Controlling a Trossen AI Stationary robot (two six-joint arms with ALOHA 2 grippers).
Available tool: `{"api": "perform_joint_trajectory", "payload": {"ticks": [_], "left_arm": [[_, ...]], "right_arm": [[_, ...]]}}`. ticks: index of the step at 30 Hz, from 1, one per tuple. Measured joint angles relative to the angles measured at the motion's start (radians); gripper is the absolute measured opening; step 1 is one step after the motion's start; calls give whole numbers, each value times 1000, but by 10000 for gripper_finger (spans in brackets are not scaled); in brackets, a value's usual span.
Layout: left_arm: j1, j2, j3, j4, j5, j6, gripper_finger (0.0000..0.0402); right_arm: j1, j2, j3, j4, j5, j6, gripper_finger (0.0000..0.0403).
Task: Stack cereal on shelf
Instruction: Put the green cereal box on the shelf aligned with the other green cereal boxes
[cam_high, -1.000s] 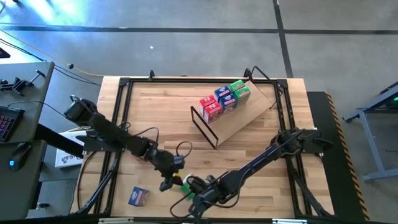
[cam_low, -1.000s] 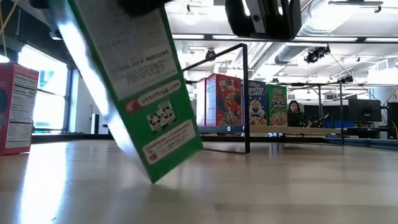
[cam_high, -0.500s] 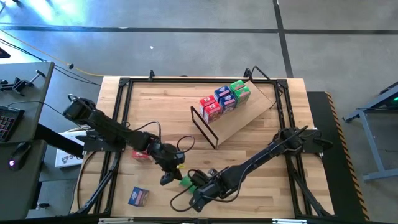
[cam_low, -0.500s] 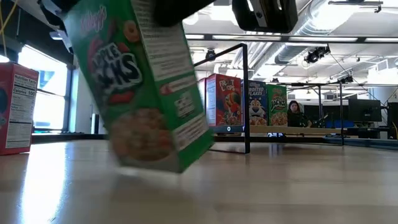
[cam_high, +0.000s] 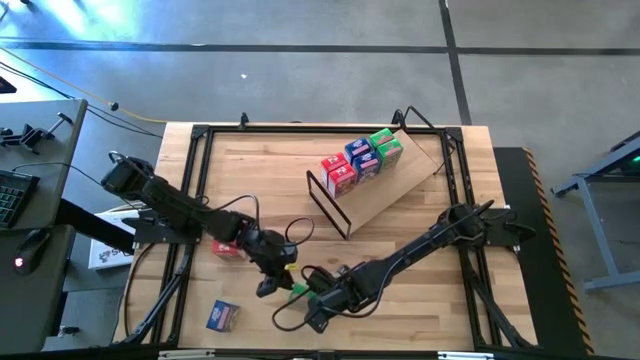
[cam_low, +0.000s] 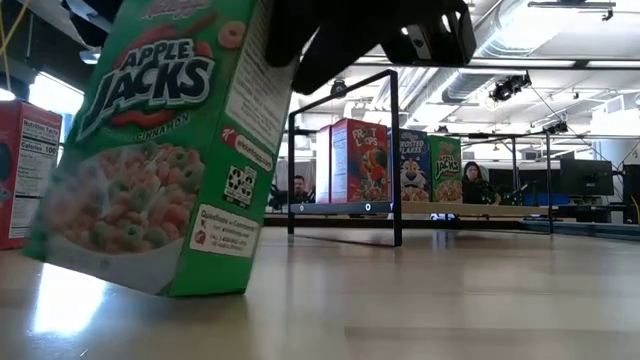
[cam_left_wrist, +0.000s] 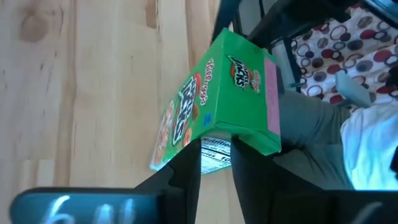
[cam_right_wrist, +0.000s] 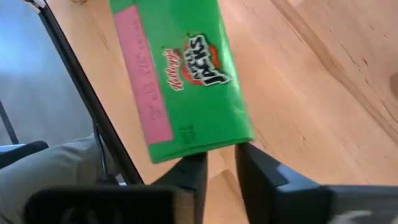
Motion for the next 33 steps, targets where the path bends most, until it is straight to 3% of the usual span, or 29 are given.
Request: {"api": "perform_joint_trajectory", "payload": {"ticks": [6,17,24,30,33], "left_arm": [[-47,0,-1,0,-53,39,76],[-70,-2,-1,-1,-102,83,72],[-71,-60,-2,-57,-112,132,76],[-97,-171,-5,-159,-219,158,101],[-132,-228,-71,-115,-287,139,113]], "right_arm": [[3,0,-1,0,0,-17,132],[34,-3,-1,-22,-1,-116,204],[74,-11,103,-231,100,-156,244],[95,-12,196,-164,193,-206,292],[94,-12,197,-79,209,-248,309]]}}
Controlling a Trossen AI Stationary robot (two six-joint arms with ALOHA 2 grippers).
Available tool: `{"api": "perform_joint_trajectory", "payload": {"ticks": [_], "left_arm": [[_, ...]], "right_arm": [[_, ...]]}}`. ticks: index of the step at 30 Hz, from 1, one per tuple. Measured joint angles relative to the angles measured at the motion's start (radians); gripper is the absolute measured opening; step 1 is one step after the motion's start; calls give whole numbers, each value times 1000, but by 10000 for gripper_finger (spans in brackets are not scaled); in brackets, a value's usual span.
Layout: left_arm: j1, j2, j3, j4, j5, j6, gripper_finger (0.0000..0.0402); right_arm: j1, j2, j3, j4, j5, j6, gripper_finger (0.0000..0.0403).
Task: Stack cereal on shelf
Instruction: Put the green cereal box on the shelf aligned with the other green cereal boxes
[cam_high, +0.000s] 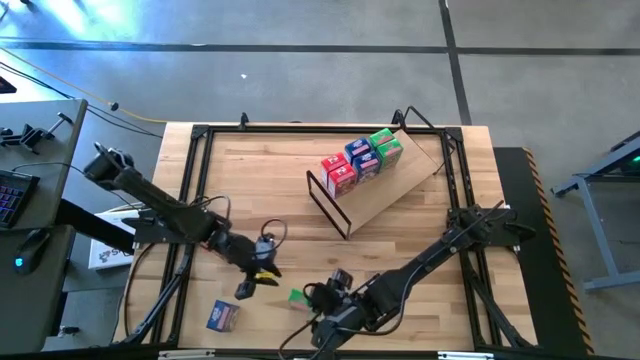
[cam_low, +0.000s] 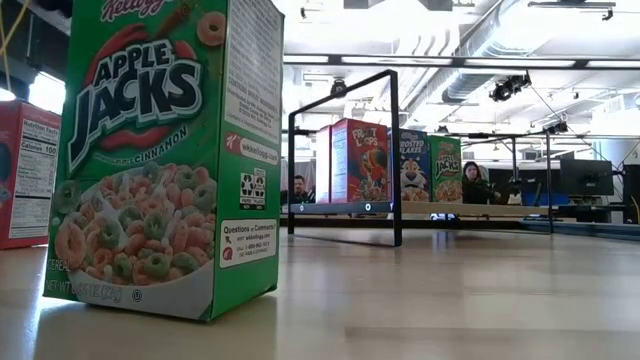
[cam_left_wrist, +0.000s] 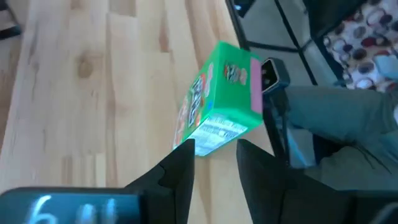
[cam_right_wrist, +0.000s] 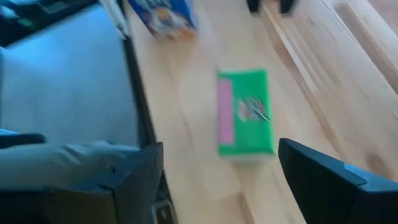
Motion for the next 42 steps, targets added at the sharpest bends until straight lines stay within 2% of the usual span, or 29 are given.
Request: {"api": "perform_joint_trajectory", "payload": {"ticks": [3,7,11,15,19,26,29,34,39,42], "left_arm": [[-34,-44,-114,118,-56,-48,117],[-58,-83,-275,413,-89,-86,117],[-57,-86,-361,613,-149,-85,117],[-56,-86,-370,629,-236,-30,117],[-56,-86,-370,675,-276,36,117],[-56,-85,-370,710,-307,79,117],[-56,-85,-370,705,-307,89,117],[-56,-85,-370,704,-311,104,117],[-56,-85,-370,698,-312,106,117],[-58,-85,-370,697,-312,113,117]], "right_arm": [[-9,0,0,62,13,-45,314],[-37,0,0,85,26,-106,314],[-62,6,0,80,4,-153,314],[-75,10,-1,103,-6,-240,314],[-75,9,-1,166,-26,-241,314],[-98,9,-1,169,-206,-167,315],[-100,9,-1,151,-208,-202,328],[-97,9,-1,159,-216,-211,390],[-100,9,-1,206,-210,-221,394],[-82,9,-1,259,-161,-241,398]]}}
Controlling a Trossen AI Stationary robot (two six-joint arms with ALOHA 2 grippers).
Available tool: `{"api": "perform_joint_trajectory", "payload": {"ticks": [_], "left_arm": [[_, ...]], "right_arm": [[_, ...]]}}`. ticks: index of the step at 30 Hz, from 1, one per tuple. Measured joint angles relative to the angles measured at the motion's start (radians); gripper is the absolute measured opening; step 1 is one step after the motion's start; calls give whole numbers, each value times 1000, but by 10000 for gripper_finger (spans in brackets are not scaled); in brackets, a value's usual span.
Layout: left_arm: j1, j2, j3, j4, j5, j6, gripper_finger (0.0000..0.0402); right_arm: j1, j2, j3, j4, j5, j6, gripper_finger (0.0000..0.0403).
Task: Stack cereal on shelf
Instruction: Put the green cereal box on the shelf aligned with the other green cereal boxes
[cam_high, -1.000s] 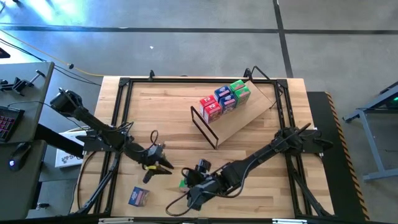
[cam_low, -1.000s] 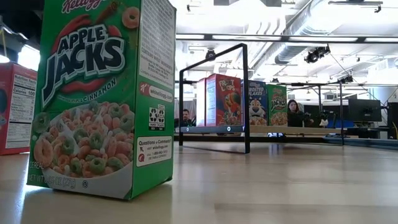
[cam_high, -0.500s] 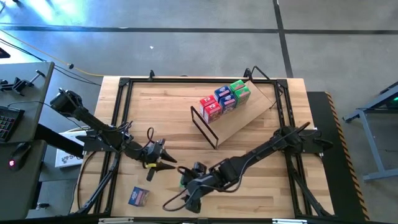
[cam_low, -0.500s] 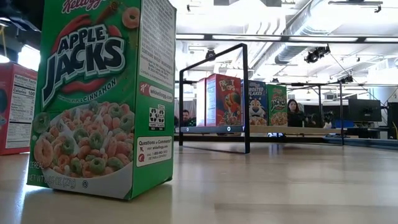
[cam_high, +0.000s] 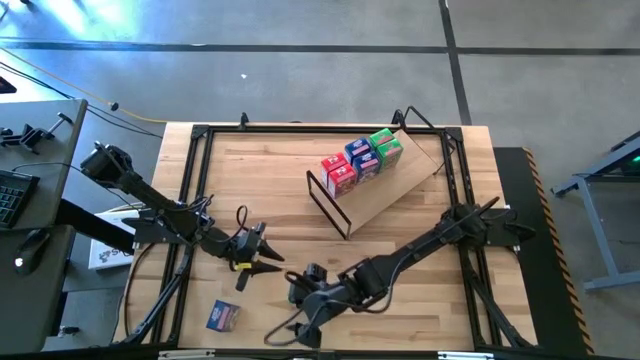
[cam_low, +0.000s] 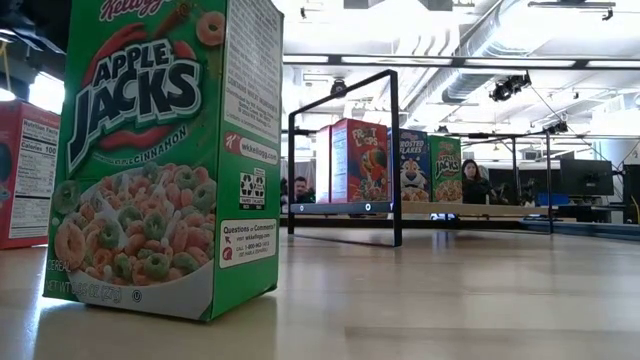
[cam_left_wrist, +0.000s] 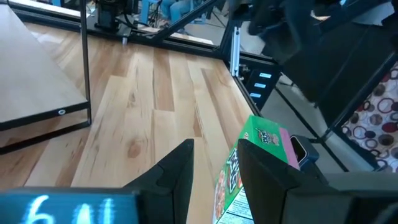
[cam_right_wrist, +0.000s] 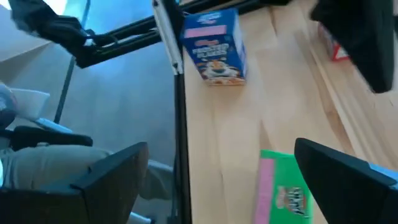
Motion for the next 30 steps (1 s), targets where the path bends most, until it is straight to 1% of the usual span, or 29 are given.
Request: {"api": "perform_joint_trajectory", "payload": {"ticks": [3,5,8,12,17,22,30], "left_arm": [[-1,0,0,0,0,11,117],[-1,0,0,0,0,10,117],[-6,0,0,0,0,4,117],[-12,0,0,0,0,5,117],[-12,0,0,0,0,10,117],[-12,0,1,-1,0,10,117],[-12,0,1,-7,0,10,117]], "right_arm": [[9,0,0,22,-5,-26,399],[7,0,0,22,11,-6,399],[1,0,0,-63,51,76,399],[-15,0,0,-142,51,127,399],[-18,14,1,-145,79,95,399],[-18,61,0,-158,75,90,399],[-18,71,0,-182,85,90,399]]}}
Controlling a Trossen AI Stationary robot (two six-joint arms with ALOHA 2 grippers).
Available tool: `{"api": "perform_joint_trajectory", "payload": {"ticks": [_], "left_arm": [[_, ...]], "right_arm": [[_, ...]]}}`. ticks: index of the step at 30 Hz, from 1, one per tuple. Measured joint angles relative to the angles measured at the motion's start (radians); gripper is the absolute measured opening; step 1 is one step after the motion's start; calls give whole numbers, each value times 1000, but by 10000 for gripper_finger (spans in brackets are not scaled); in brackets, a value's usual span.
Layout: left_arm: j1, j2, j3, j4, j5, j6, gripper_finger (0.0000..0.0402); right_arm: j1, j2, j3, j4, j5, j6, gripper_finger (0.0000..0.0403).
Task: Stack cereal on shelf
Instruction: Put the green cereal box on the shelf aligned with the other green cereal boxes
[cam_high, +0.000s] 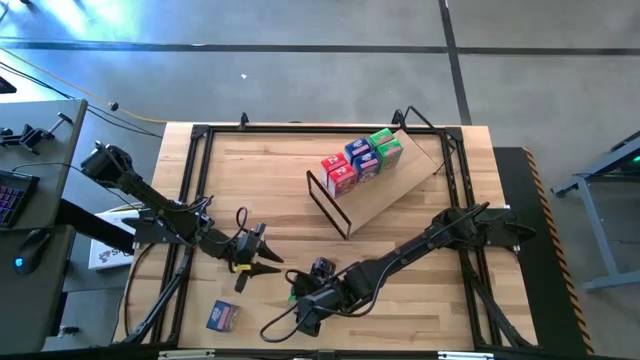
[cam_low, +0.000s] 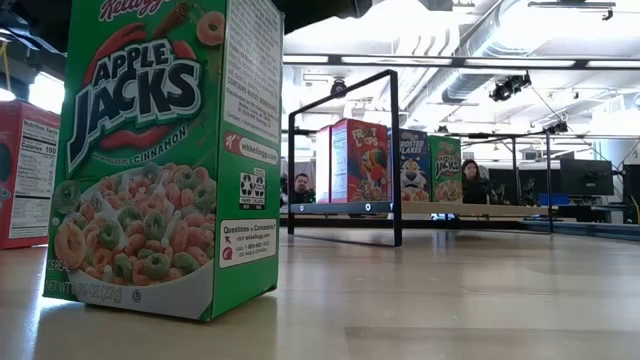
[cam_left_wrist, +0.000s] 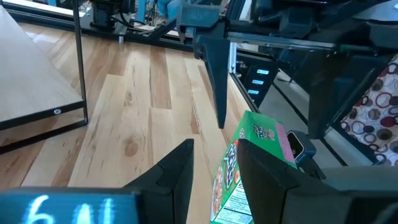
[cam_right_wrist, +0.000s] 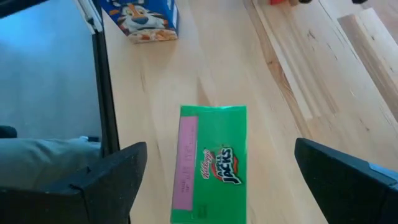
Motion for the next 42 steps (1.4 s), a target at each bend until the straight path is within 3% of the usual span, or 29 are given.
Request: {"api": "perform_joint_trajectory", "payload": {"ticks": [10,27,34,42], "left_arm": [[0,0,0,-3,0,0,117],[3,0,0,-1,-1,-3,117],[44,-25,0,3,36,12,117],[116,-165,0,-51,99,62,117]], "right_arm": [[-7,42,0,-20,-37,1,388],[-15,52,0,-10,-59,-28,224],[-17,35,0,11,-63,-62,181],[-29,-30,0,5,-73,-160,149]]}}
